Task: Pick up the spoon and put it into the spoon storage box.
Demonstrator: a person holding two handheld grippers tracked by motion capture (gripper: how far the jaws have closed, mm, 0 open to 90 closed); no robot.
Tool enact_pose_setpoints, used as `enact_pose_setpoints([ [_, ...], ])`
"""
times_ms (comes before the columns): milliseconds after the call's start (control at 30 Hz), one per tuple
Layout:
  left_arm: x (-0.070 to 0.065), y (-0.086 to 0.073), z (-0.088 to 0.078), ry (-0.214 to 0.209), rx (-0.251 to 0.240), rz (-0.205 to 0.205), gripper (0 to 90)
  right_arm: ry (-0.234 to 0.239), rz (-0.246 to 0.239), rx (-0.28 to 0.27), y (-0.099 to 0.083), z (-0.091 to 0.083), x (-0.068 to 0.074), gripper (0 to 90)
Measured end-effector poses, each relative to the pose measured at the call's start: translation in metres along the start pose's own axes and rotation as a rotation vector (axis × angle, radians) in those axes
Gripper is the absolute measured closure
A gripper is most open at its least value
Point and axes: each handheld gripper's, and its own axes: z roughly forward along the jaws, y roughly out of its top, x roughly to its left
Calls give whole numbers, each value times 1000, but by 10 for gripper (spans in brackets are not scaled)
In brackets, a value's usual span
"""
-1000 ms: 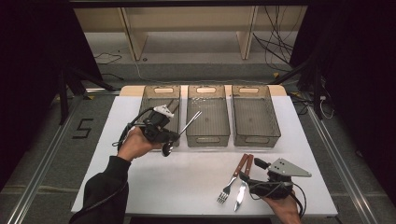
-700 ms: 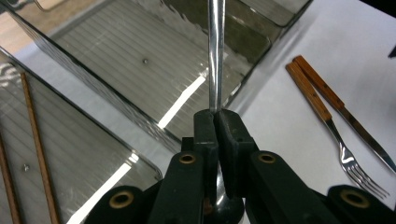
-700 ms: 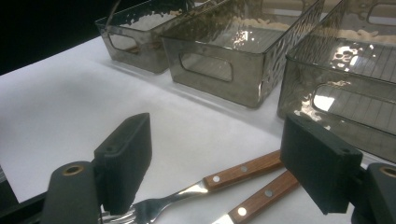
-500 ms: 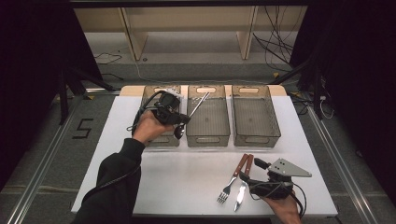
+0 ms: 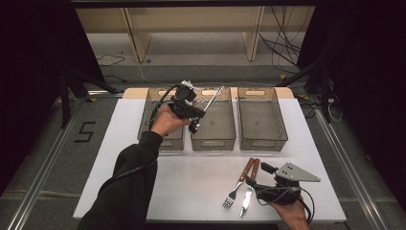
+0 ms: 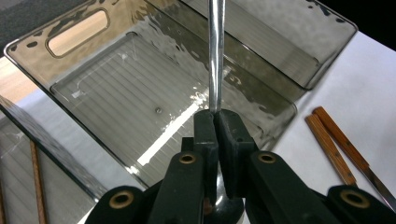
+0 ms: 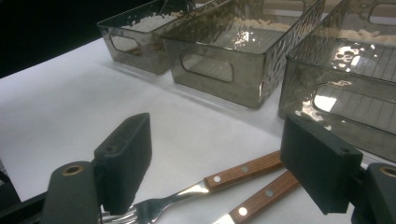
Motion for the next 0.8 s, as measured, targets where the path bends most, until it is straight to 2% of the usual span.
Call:
enact_pose_setpoints([
  [233, 5, 0, 17, 16, 1, -22, 857, 1, 0, -1, 0, 0, 0, 257],
  [333, 5, 0, 22, -2, -11, -29, 857, 1, 1, -1, 0, 0, -1, 257],
  [567, 3, 1, 30, 7, -17, -39, 856, 1, 0, -1, 0, 0, 0, 257],
  [800, 8, -4, 43, 17, 7, -57, 856, 3, 1, -2, 0, 0, 0, 257],
])
